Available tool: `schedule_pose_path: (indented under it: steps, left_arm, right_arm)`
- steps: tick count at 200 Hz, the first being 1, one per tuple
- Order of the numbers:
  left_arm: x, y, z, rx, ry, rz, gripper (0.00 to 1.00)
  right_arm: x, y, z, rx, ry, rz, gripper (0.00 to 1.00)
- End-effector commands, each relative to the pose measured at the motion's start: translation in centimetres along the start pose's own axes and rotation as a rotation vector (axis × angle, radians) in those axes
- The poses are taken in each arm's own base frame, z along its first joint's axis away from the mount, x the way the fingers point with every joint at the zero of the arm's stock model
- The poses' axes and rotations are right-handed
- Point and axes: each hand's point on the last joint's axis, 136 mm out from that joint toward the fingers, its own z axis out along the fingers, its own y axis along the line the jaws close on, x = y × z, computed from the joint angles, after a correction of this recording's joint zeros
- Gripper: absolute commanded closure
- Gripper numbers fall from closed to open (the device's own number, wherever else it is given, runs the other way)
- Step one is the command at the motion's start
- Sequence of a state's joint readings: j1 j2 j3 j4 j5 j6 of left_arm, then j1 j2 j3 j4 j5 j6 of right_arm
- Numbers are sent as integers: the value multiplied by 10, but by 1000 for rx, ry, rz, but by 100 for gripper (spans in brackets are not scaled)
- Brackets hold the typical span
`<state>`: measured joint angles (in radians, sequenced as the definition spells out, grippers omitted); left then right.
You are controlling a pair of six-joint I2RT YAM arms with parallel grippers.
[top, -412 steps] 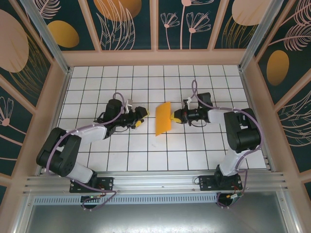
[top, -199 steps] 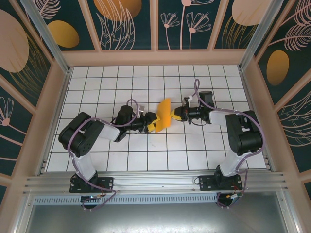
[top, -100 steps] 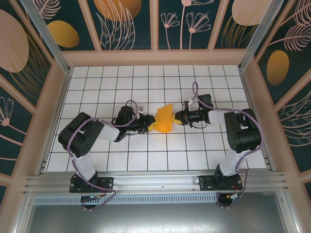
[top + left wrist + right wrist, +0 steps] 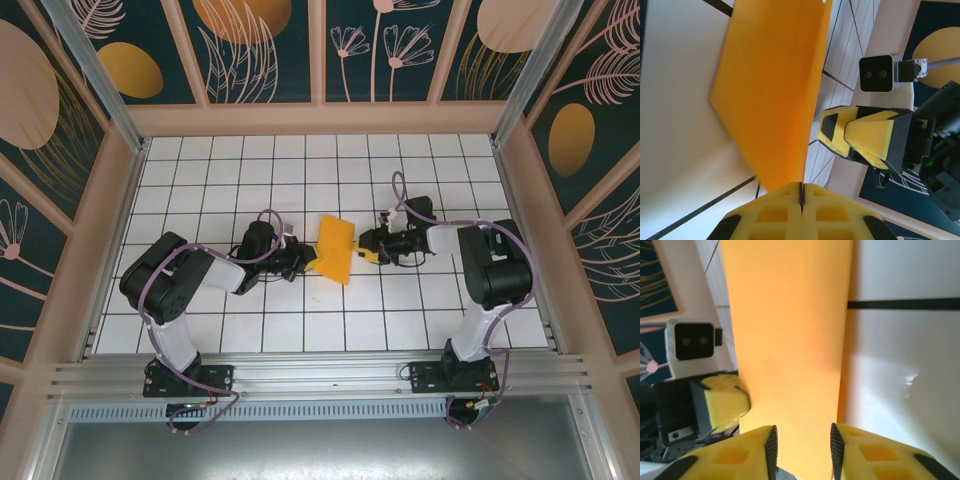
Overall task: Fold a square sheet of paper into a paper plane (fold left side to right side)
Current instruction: Third fold the triangle at the center of the table.
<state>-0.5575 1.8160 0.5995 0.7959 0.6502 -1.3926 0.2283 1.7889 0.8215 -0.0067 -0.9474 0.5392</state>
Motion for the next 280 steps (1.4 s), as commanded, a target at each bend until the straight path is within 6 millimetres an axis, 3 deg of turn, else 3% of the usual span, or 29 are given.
schedule_pose_path:
  steps: [1,11,34,59,80,110,138,179,219,280]
  left_arm:
    - [1,2,-5,-26,-24,-12,100]
    - [1,4,-7,-41,-35,-24,100]
    - [-1,9,-14,-76,-69,-64,100]
    - [-3,5,-23,-84,-118,-108,100]
    - [-4,1,-26,-96,-130,-111,100]
    - [-5,-2,-24,-112,-121,-109,100]
    - [-6,-3,-23,-110,-123,-109,100]
    - [-6,-4,-23,-106,-123,-111,100]
    - [-5,-4,-22,-103,-117,-112,100]
    - [-4,-2,-21,-104,-110,-118,100]
  right_arm:
    - [-25,2,-25,150,-160,-168,48]
    - [-31,2,-36,213,-227,-235,44]
    - [-29,28,-56,320,-366,-481,37]
    - [7,67,-56,399,-459,-812,31]
    - [46,94,-52,337,-518,-1050,23]
    - [99,98,-34,296,-517,-1398,20]
    - [118,95,-11,313,-467,-1566,17]
    - [119,84,29,469,-402,-1726,15]
    - [106,92,53,514,-427,-1792,19]
    - [94,93,75,540,-439,-1788,45]
